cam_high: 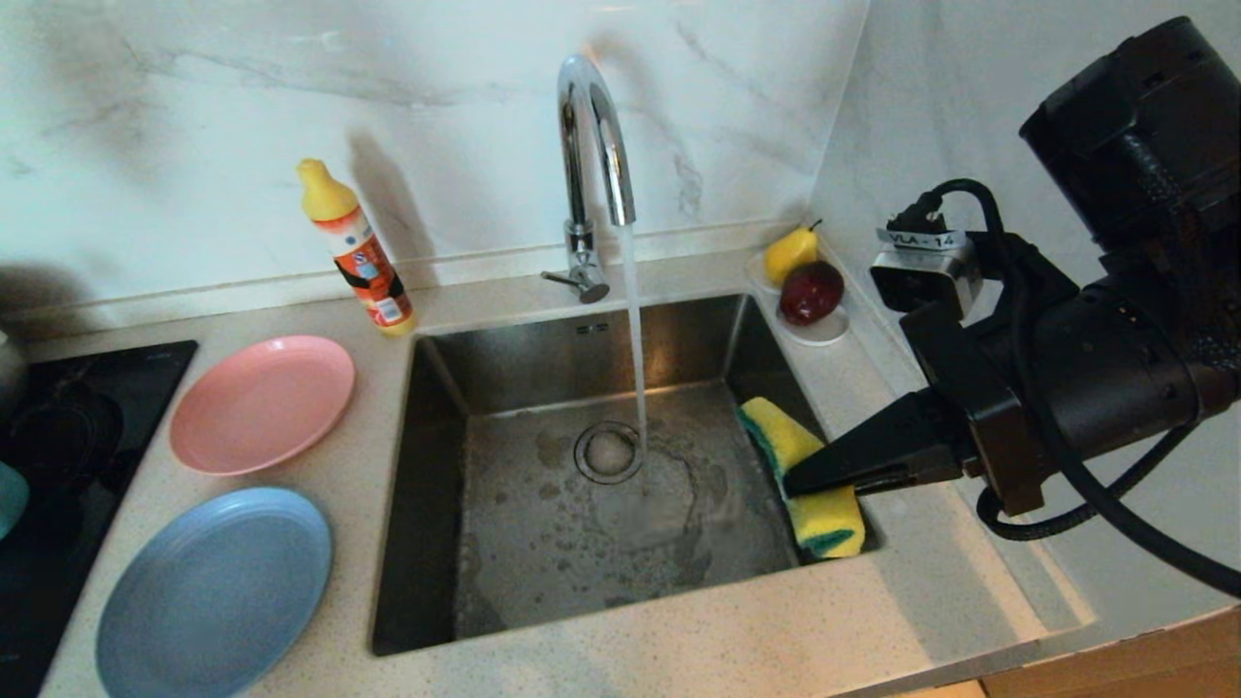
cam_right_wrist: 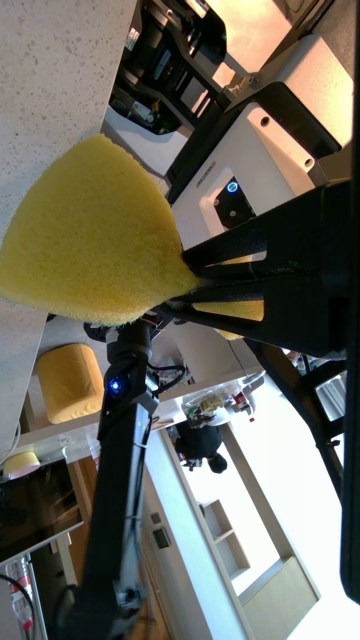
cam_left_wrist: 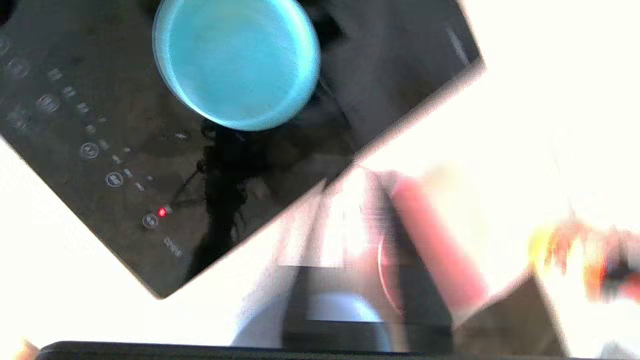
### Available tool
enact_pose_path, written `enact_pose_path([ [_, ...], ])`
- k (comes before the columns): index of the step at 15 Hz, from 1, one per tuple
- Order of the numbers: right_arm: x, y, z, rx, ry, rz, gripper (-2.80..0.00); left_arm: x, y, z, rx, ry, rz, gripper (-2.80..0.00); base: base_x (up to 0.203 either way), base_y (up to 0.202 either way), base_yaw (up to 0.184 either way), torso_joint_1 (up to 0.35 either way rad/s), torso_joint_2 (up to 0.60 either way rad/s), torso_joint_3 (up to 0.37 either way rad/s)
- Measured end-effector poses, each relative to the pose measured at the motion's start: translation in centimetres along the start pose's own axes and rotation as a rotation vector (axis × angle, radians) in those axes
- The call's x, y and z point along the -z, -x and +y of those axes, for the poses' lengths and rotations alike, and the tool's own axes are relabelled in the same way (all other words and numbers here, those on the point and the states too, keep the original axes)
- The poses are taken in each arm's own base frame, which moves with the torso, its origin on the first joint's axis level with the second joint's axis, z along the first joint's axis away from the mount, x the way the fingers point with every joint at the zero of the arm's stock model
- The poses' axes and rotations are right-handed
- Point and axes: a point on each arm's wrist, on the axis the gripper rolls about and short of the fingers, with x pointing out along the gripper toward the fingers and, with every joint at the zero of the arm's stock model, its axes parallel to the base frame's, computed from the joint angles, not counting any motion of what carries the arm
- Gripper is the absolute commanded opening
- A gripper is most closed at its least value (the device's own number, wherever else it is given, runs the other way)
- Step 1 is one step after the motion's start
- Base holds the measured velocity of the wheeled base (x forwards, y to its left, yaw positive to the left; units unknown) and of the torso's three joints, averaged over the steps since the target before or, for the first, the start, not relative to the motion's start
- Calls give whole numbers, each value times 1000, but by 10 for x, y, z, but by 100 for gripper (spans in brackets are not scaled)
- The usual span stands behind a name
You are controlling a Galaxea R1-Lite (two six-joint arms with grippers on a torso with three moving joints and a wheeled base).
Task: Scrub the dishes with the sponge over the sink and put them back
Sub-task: Wash the plate
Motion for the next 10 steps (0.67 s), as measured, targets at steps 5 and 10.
enact_pose_path([
  [5,1,1,1,-2,1,1,-280,36,18,-21,148,-359,132,-280,0,0,0,0,0,0],
  [10,0,0,0,0,1,1,-280,63,-34,-48,68,-604,236,0,0,0,0,0,0,0],
])
